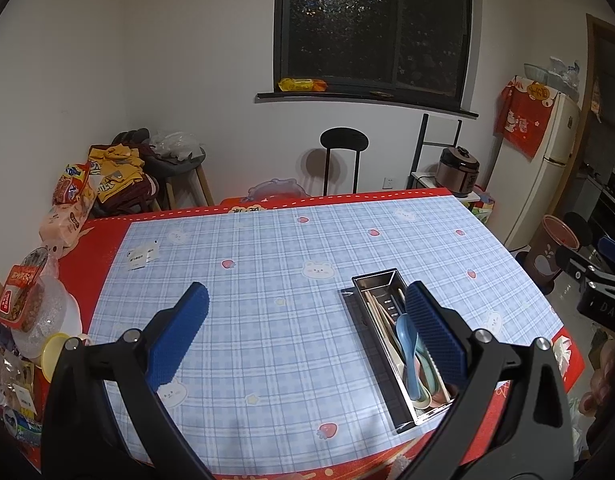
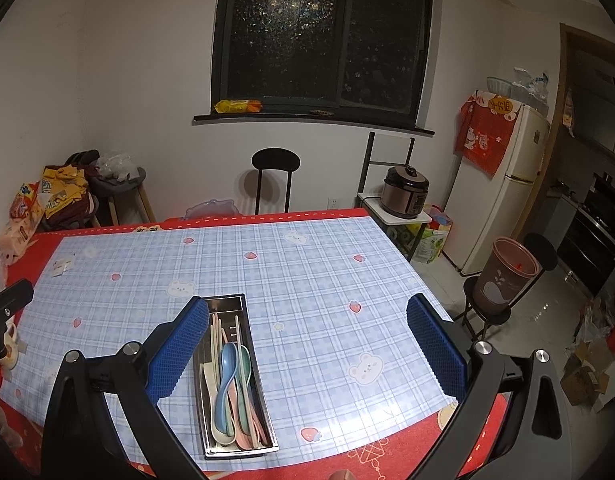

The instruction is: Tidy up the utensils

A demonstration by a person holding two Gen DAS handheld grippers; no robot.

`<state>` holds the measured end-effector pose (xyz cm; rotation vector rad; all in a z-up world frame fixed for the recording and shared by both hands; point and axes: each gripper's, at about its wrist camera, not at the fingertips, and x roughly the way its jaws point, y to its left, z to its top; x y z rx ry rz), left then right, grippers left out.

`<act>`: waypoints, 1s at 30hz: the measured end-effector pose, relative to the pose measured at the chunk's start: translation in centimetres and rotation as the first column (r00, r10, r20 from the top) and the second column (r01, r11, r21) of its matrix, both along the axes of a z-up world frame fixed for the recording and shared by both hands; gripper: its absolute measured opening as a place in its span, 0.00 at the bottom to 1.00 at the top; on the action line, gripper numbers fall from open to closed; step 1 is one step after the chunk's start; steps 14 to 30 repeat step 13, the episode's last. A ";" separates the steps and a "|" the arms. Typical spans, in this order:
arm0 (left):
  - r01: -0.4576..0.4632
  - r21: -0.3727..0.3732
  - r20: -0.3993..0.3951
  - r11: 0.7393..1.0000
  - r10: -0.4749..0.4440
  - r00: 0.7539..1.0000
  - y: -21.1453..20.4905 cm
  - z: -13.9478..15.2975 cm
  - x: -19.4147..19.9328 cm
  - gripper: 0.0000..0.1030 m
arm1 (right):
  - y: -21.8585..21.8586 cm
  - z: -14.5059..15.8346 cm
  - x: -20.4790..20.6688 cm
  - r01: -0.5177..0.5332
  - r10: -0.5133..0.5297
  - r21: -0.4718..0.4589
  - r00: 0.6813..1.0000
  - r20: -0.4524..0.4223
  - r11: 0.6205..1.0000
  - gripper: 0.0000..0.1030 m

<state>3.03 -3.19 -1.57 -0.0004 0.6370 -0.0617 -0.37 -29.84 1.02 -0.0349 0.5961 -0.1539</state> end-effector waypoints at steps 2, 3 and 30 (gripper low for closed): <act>0.002 0.001 0.001 1.000 -0.002 1.000 0.0 0.0 0.0 0.94 | 0.0 0.0 0.1 0.001 -0.001 0.000 1.000 -0.001 1.000 0.94; 0.001 0.001 0.000 1.000 -0.001 1.000 -0.1 0.0 0.1 0.94 | 0.0 0.0 0.1 0.001 -0.001 -0.001 1.000 0.000 1.000 0.94; -0.006 0.017 0.000 1.000 0.006 1.000 -0.2 0.1 0.3 0.94 | -0.2 -0.1 0.3 -0.001 0.001 -0.004 1.000 0.001 1.000 0.94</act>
